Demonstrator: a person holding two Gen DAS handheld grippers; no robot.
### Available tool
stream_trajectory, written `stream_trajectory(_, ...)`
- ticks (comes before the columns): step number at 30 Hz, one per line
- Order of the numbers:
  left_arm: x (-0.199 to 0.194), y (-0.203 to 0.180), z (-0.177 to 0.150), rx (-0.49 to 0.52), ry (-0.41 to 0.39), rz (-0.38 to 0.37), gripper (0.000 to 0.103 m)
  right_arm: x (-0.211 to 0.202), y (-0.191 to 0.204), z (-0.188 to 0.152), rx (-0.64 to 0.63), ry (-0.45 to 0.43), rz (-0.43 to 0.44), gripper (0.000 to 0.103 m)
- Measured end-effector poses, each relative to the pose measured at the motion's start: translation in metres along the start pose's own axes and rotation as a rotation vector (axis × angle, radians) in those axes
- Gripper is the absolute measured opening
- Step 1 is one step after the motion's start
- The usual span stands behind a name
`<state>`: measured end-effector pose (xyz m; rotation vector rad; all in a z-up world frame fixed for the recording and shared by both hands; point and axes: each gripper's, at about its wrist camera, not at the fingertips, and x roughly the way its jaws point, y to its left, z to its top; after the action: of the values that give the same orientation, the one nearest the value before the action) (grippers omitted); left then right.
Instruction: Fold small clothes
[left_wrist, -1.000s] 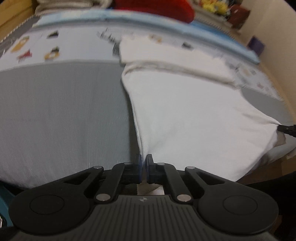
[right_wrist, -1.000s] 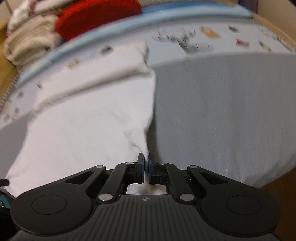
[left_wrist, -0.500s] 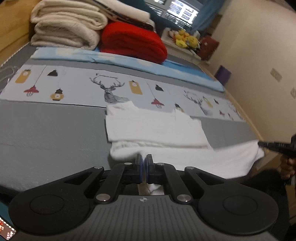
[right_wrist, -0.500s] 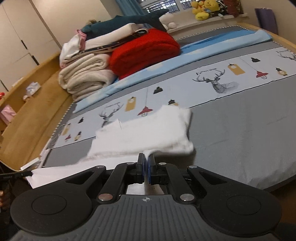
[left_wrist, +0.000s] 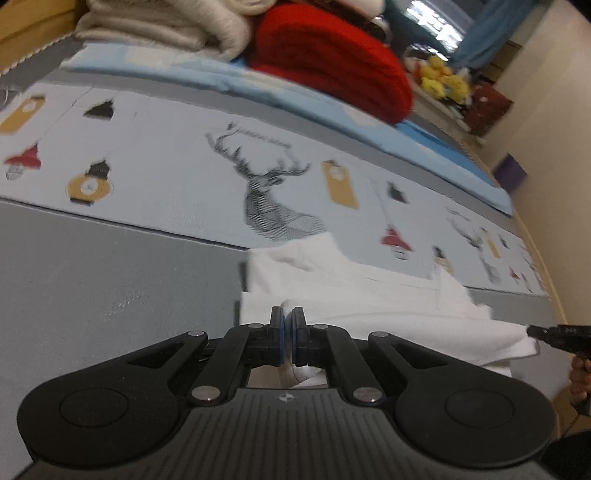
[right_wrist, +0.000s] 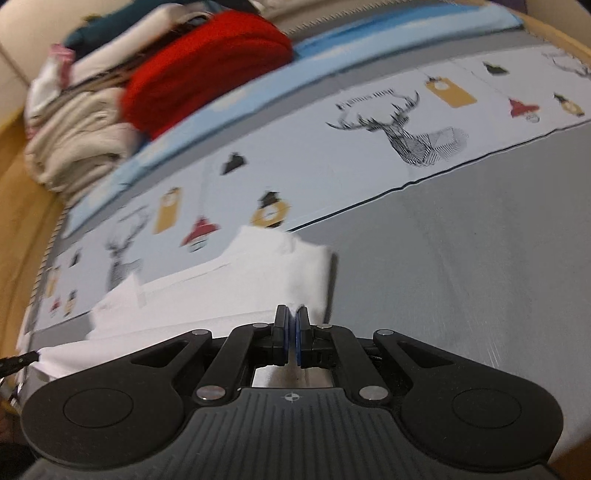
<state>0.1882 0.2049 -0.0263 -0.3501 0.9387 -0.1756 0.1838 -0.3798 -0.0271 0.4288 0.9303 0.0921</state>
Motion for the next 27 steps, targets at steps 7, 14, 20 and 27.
stream_trajectory(7, 0.034, 0.016, 0.034, -0.125, -0.064, -0.005, 0.003, 0.065, -0.006, 0.025, 0.052, 0.026, -0.027, 0.003)
stream_trajectory(14, 0.04, 0.042, 0.036, -0.184, 0.021, 0.032, 0.029, 0.065, -0.015, 0.04, 0.047, -0.107, -0.113, 0.008)
stream_trajectory(20, 0.056, 0.02, 0.024, -0.013, 0.104, 0.031, 0.042, 0.086, -0.002, 0.013, -0.173, 0.105, -0.113, 0.026)
stream_trajectory(27, 0.08, -0.004, 0.028, 0.051, 0.071, 0.048, 0.044, 0.092, 0.007, 0.009, -0.206, 0.089, -0.136, 0.03)
